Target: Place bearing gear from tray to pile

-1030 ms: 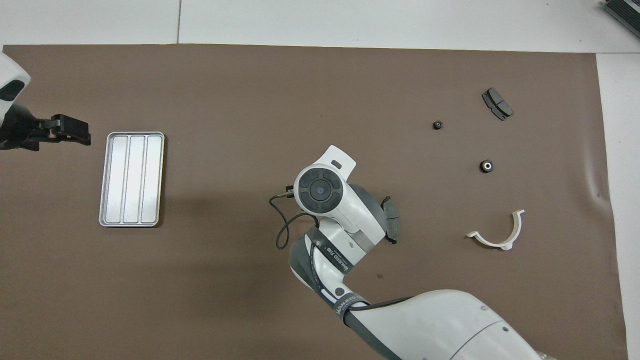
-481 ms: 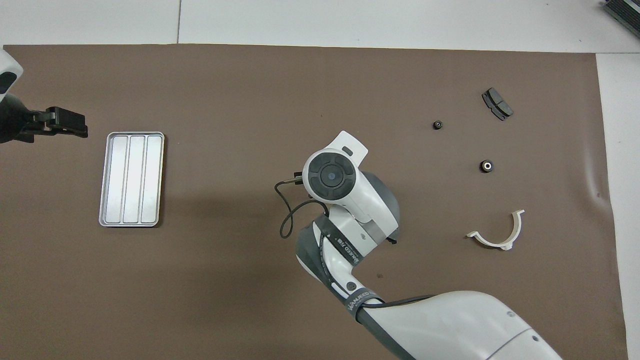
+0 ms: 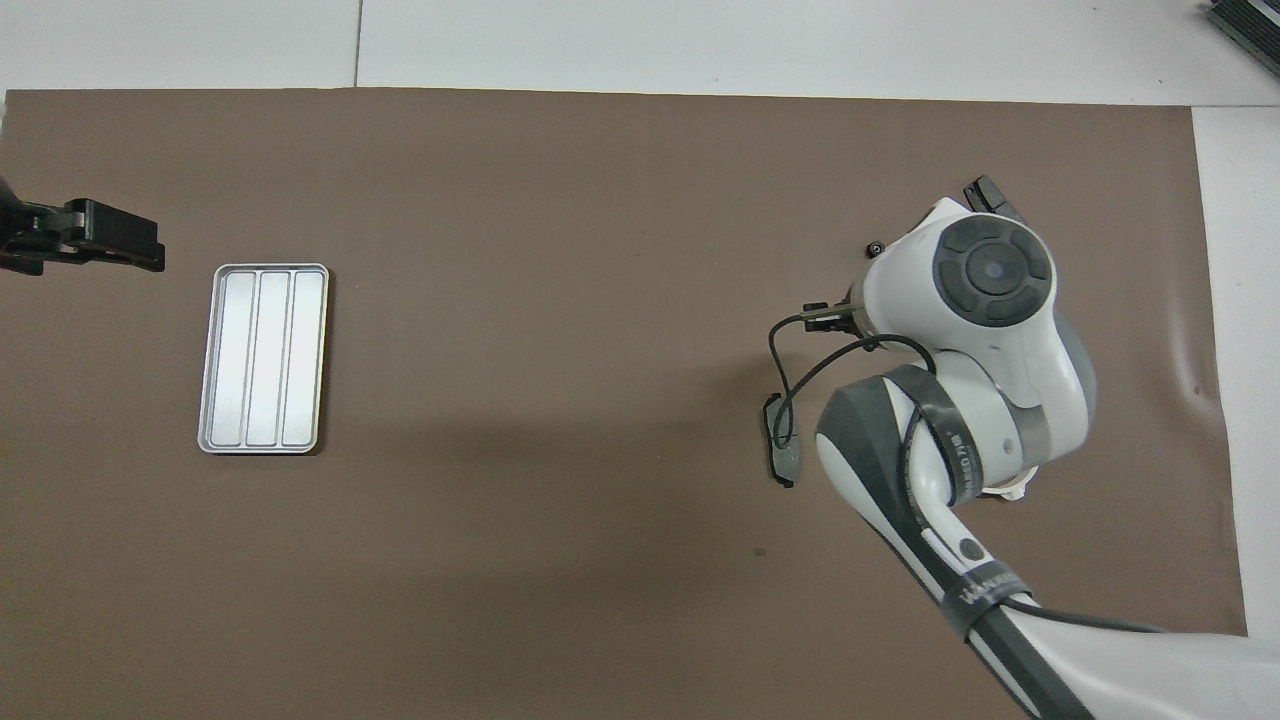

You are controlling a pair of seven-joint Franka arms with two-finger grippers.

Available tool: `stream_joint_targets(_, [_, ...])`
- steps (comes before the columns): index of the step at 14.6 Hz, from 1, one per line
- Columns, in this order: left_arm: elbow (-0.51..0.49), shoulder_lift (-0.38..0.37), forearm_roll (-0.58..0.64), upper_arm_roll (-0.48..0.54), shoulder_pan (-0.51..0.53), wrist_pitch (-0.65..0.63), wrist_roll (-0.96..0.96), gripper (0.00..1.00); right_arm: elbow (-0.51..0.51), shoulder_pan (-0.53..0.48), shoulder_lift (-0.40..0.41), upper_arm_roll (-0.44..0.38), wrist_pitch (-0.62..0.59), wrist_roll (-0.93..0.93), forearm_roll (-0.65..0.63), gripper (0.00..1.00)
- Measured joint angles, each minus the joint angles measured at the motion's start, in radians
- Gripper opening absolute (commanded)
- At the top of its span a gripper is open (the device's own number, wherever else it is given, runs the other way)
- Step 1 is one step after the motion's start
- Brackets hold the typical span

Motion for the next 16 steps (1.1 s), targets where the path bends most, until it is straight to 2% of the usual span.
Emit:
stream_joint_targets(3, [-0.067,-0.017,0.000,-0.001,-0.004,0.011,0.029,1.00,-0.112,-0.100,-0.035,0.001,0.027,-0.171,0.013,0.00])
stream_joint_targets(5, [-0.109,-0.036,0.000,-0.001,-0.005,0.017,0.030,1.00,-0.186,-0.139,-0.045,0.001,0.095,-0.254,0.061,0.01])
stream_joint_targets(8, [-0.127,-0.053,0.000,0.008,-0.001,0.017,0.030,1.00,-0.283,-0.154,-0.043,0.002,0.215,-0.282,0.080,0.10])
stream_joint_targets(9, [-0.127,-0.055,0.001,0.012,0.006,0.017,0.030,1.00,-0.301,-0.154,-0.039,0.002,0.239,-0.282,0.081,0.17])
stream_joint_targets(10, [-0.127,-0.056,0.001,0.017,0.011,0.017,0.030,1.00,-0.311,-0.154,-0.032,0.003,0.257,-0.282,0.082,0.50])
stream_joint_targets(11, [-0.128,-0.056,0.001,0.019,0.019,0.017,0.030,1.00,-0.315,-0.154,-0.025,0.004,0.271,-0.282,0.083,0.99])
stream_joint_targets(16, [-0.129,-0.056,0.001,0.020,0.025,0.017,0.030,1.00,-0.292,-0.154,-0.024,0.003,0.281,-0.214,0.094,1.00])
